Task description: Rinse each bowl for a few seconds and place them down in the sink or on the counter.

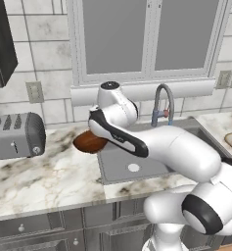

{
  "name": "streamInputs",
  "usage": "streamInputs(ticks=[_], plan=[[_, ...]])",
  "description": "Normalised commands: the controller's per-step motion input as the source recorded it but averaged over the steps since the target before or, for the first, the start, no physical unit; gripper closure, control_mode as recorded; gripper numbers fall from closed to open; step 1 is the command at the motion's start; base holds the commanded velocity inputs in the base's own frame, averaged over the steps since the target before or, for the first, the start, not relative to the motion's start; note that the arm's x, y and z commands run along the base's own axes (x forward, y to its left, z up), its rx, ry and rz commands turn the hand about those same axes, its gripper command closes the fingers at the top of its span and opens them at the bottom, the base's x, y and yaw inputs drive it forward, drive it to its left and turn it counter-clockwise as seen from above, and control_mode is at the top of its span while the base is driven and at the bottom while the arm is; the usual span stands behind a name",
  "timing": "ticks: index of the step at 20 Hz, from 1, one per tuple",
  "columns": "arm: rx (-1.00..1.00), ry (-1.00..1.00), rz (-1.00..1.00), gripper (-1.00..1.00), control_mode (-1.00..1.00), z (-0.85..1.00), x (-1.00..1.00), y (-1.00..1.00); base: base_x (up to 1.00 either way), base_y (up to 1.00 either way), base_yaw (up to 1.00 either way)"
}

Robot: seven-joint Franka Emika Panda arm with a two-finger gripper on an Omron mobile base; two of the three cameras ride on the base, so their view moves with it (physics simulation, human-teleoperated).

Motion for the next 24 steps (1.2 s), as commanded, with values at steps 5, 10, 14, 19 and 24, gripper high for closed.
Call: streamInputs(ticks=[5, 10, 14, 19, 24], plan=[[0.03, 0.05, 0.07, 1.00, -1.00, -0.52, 0.00, 0.13, 0.00, 0.00, 0.00], [0.02, 0.01, 0.04, 1.00, -1.00, -0.48, 0.00, 0.28, 0.00, 0.00, 0.00], [0.03, -0.02, 0.01, 1.00, -1.00, -0.41, 0.02, 0.42, 0.00, 0.00, 0.00], [0.02, -0.06, 0.00, 1.00, -1.00, -0.45, 0.06, 0.40, 0.00, 0.00, 0.00], [0.01, -0.05, 0.00, 1.00, -1.00, -0.46, 0.10, 0.22, 0.00, 0.00, 0.00]])
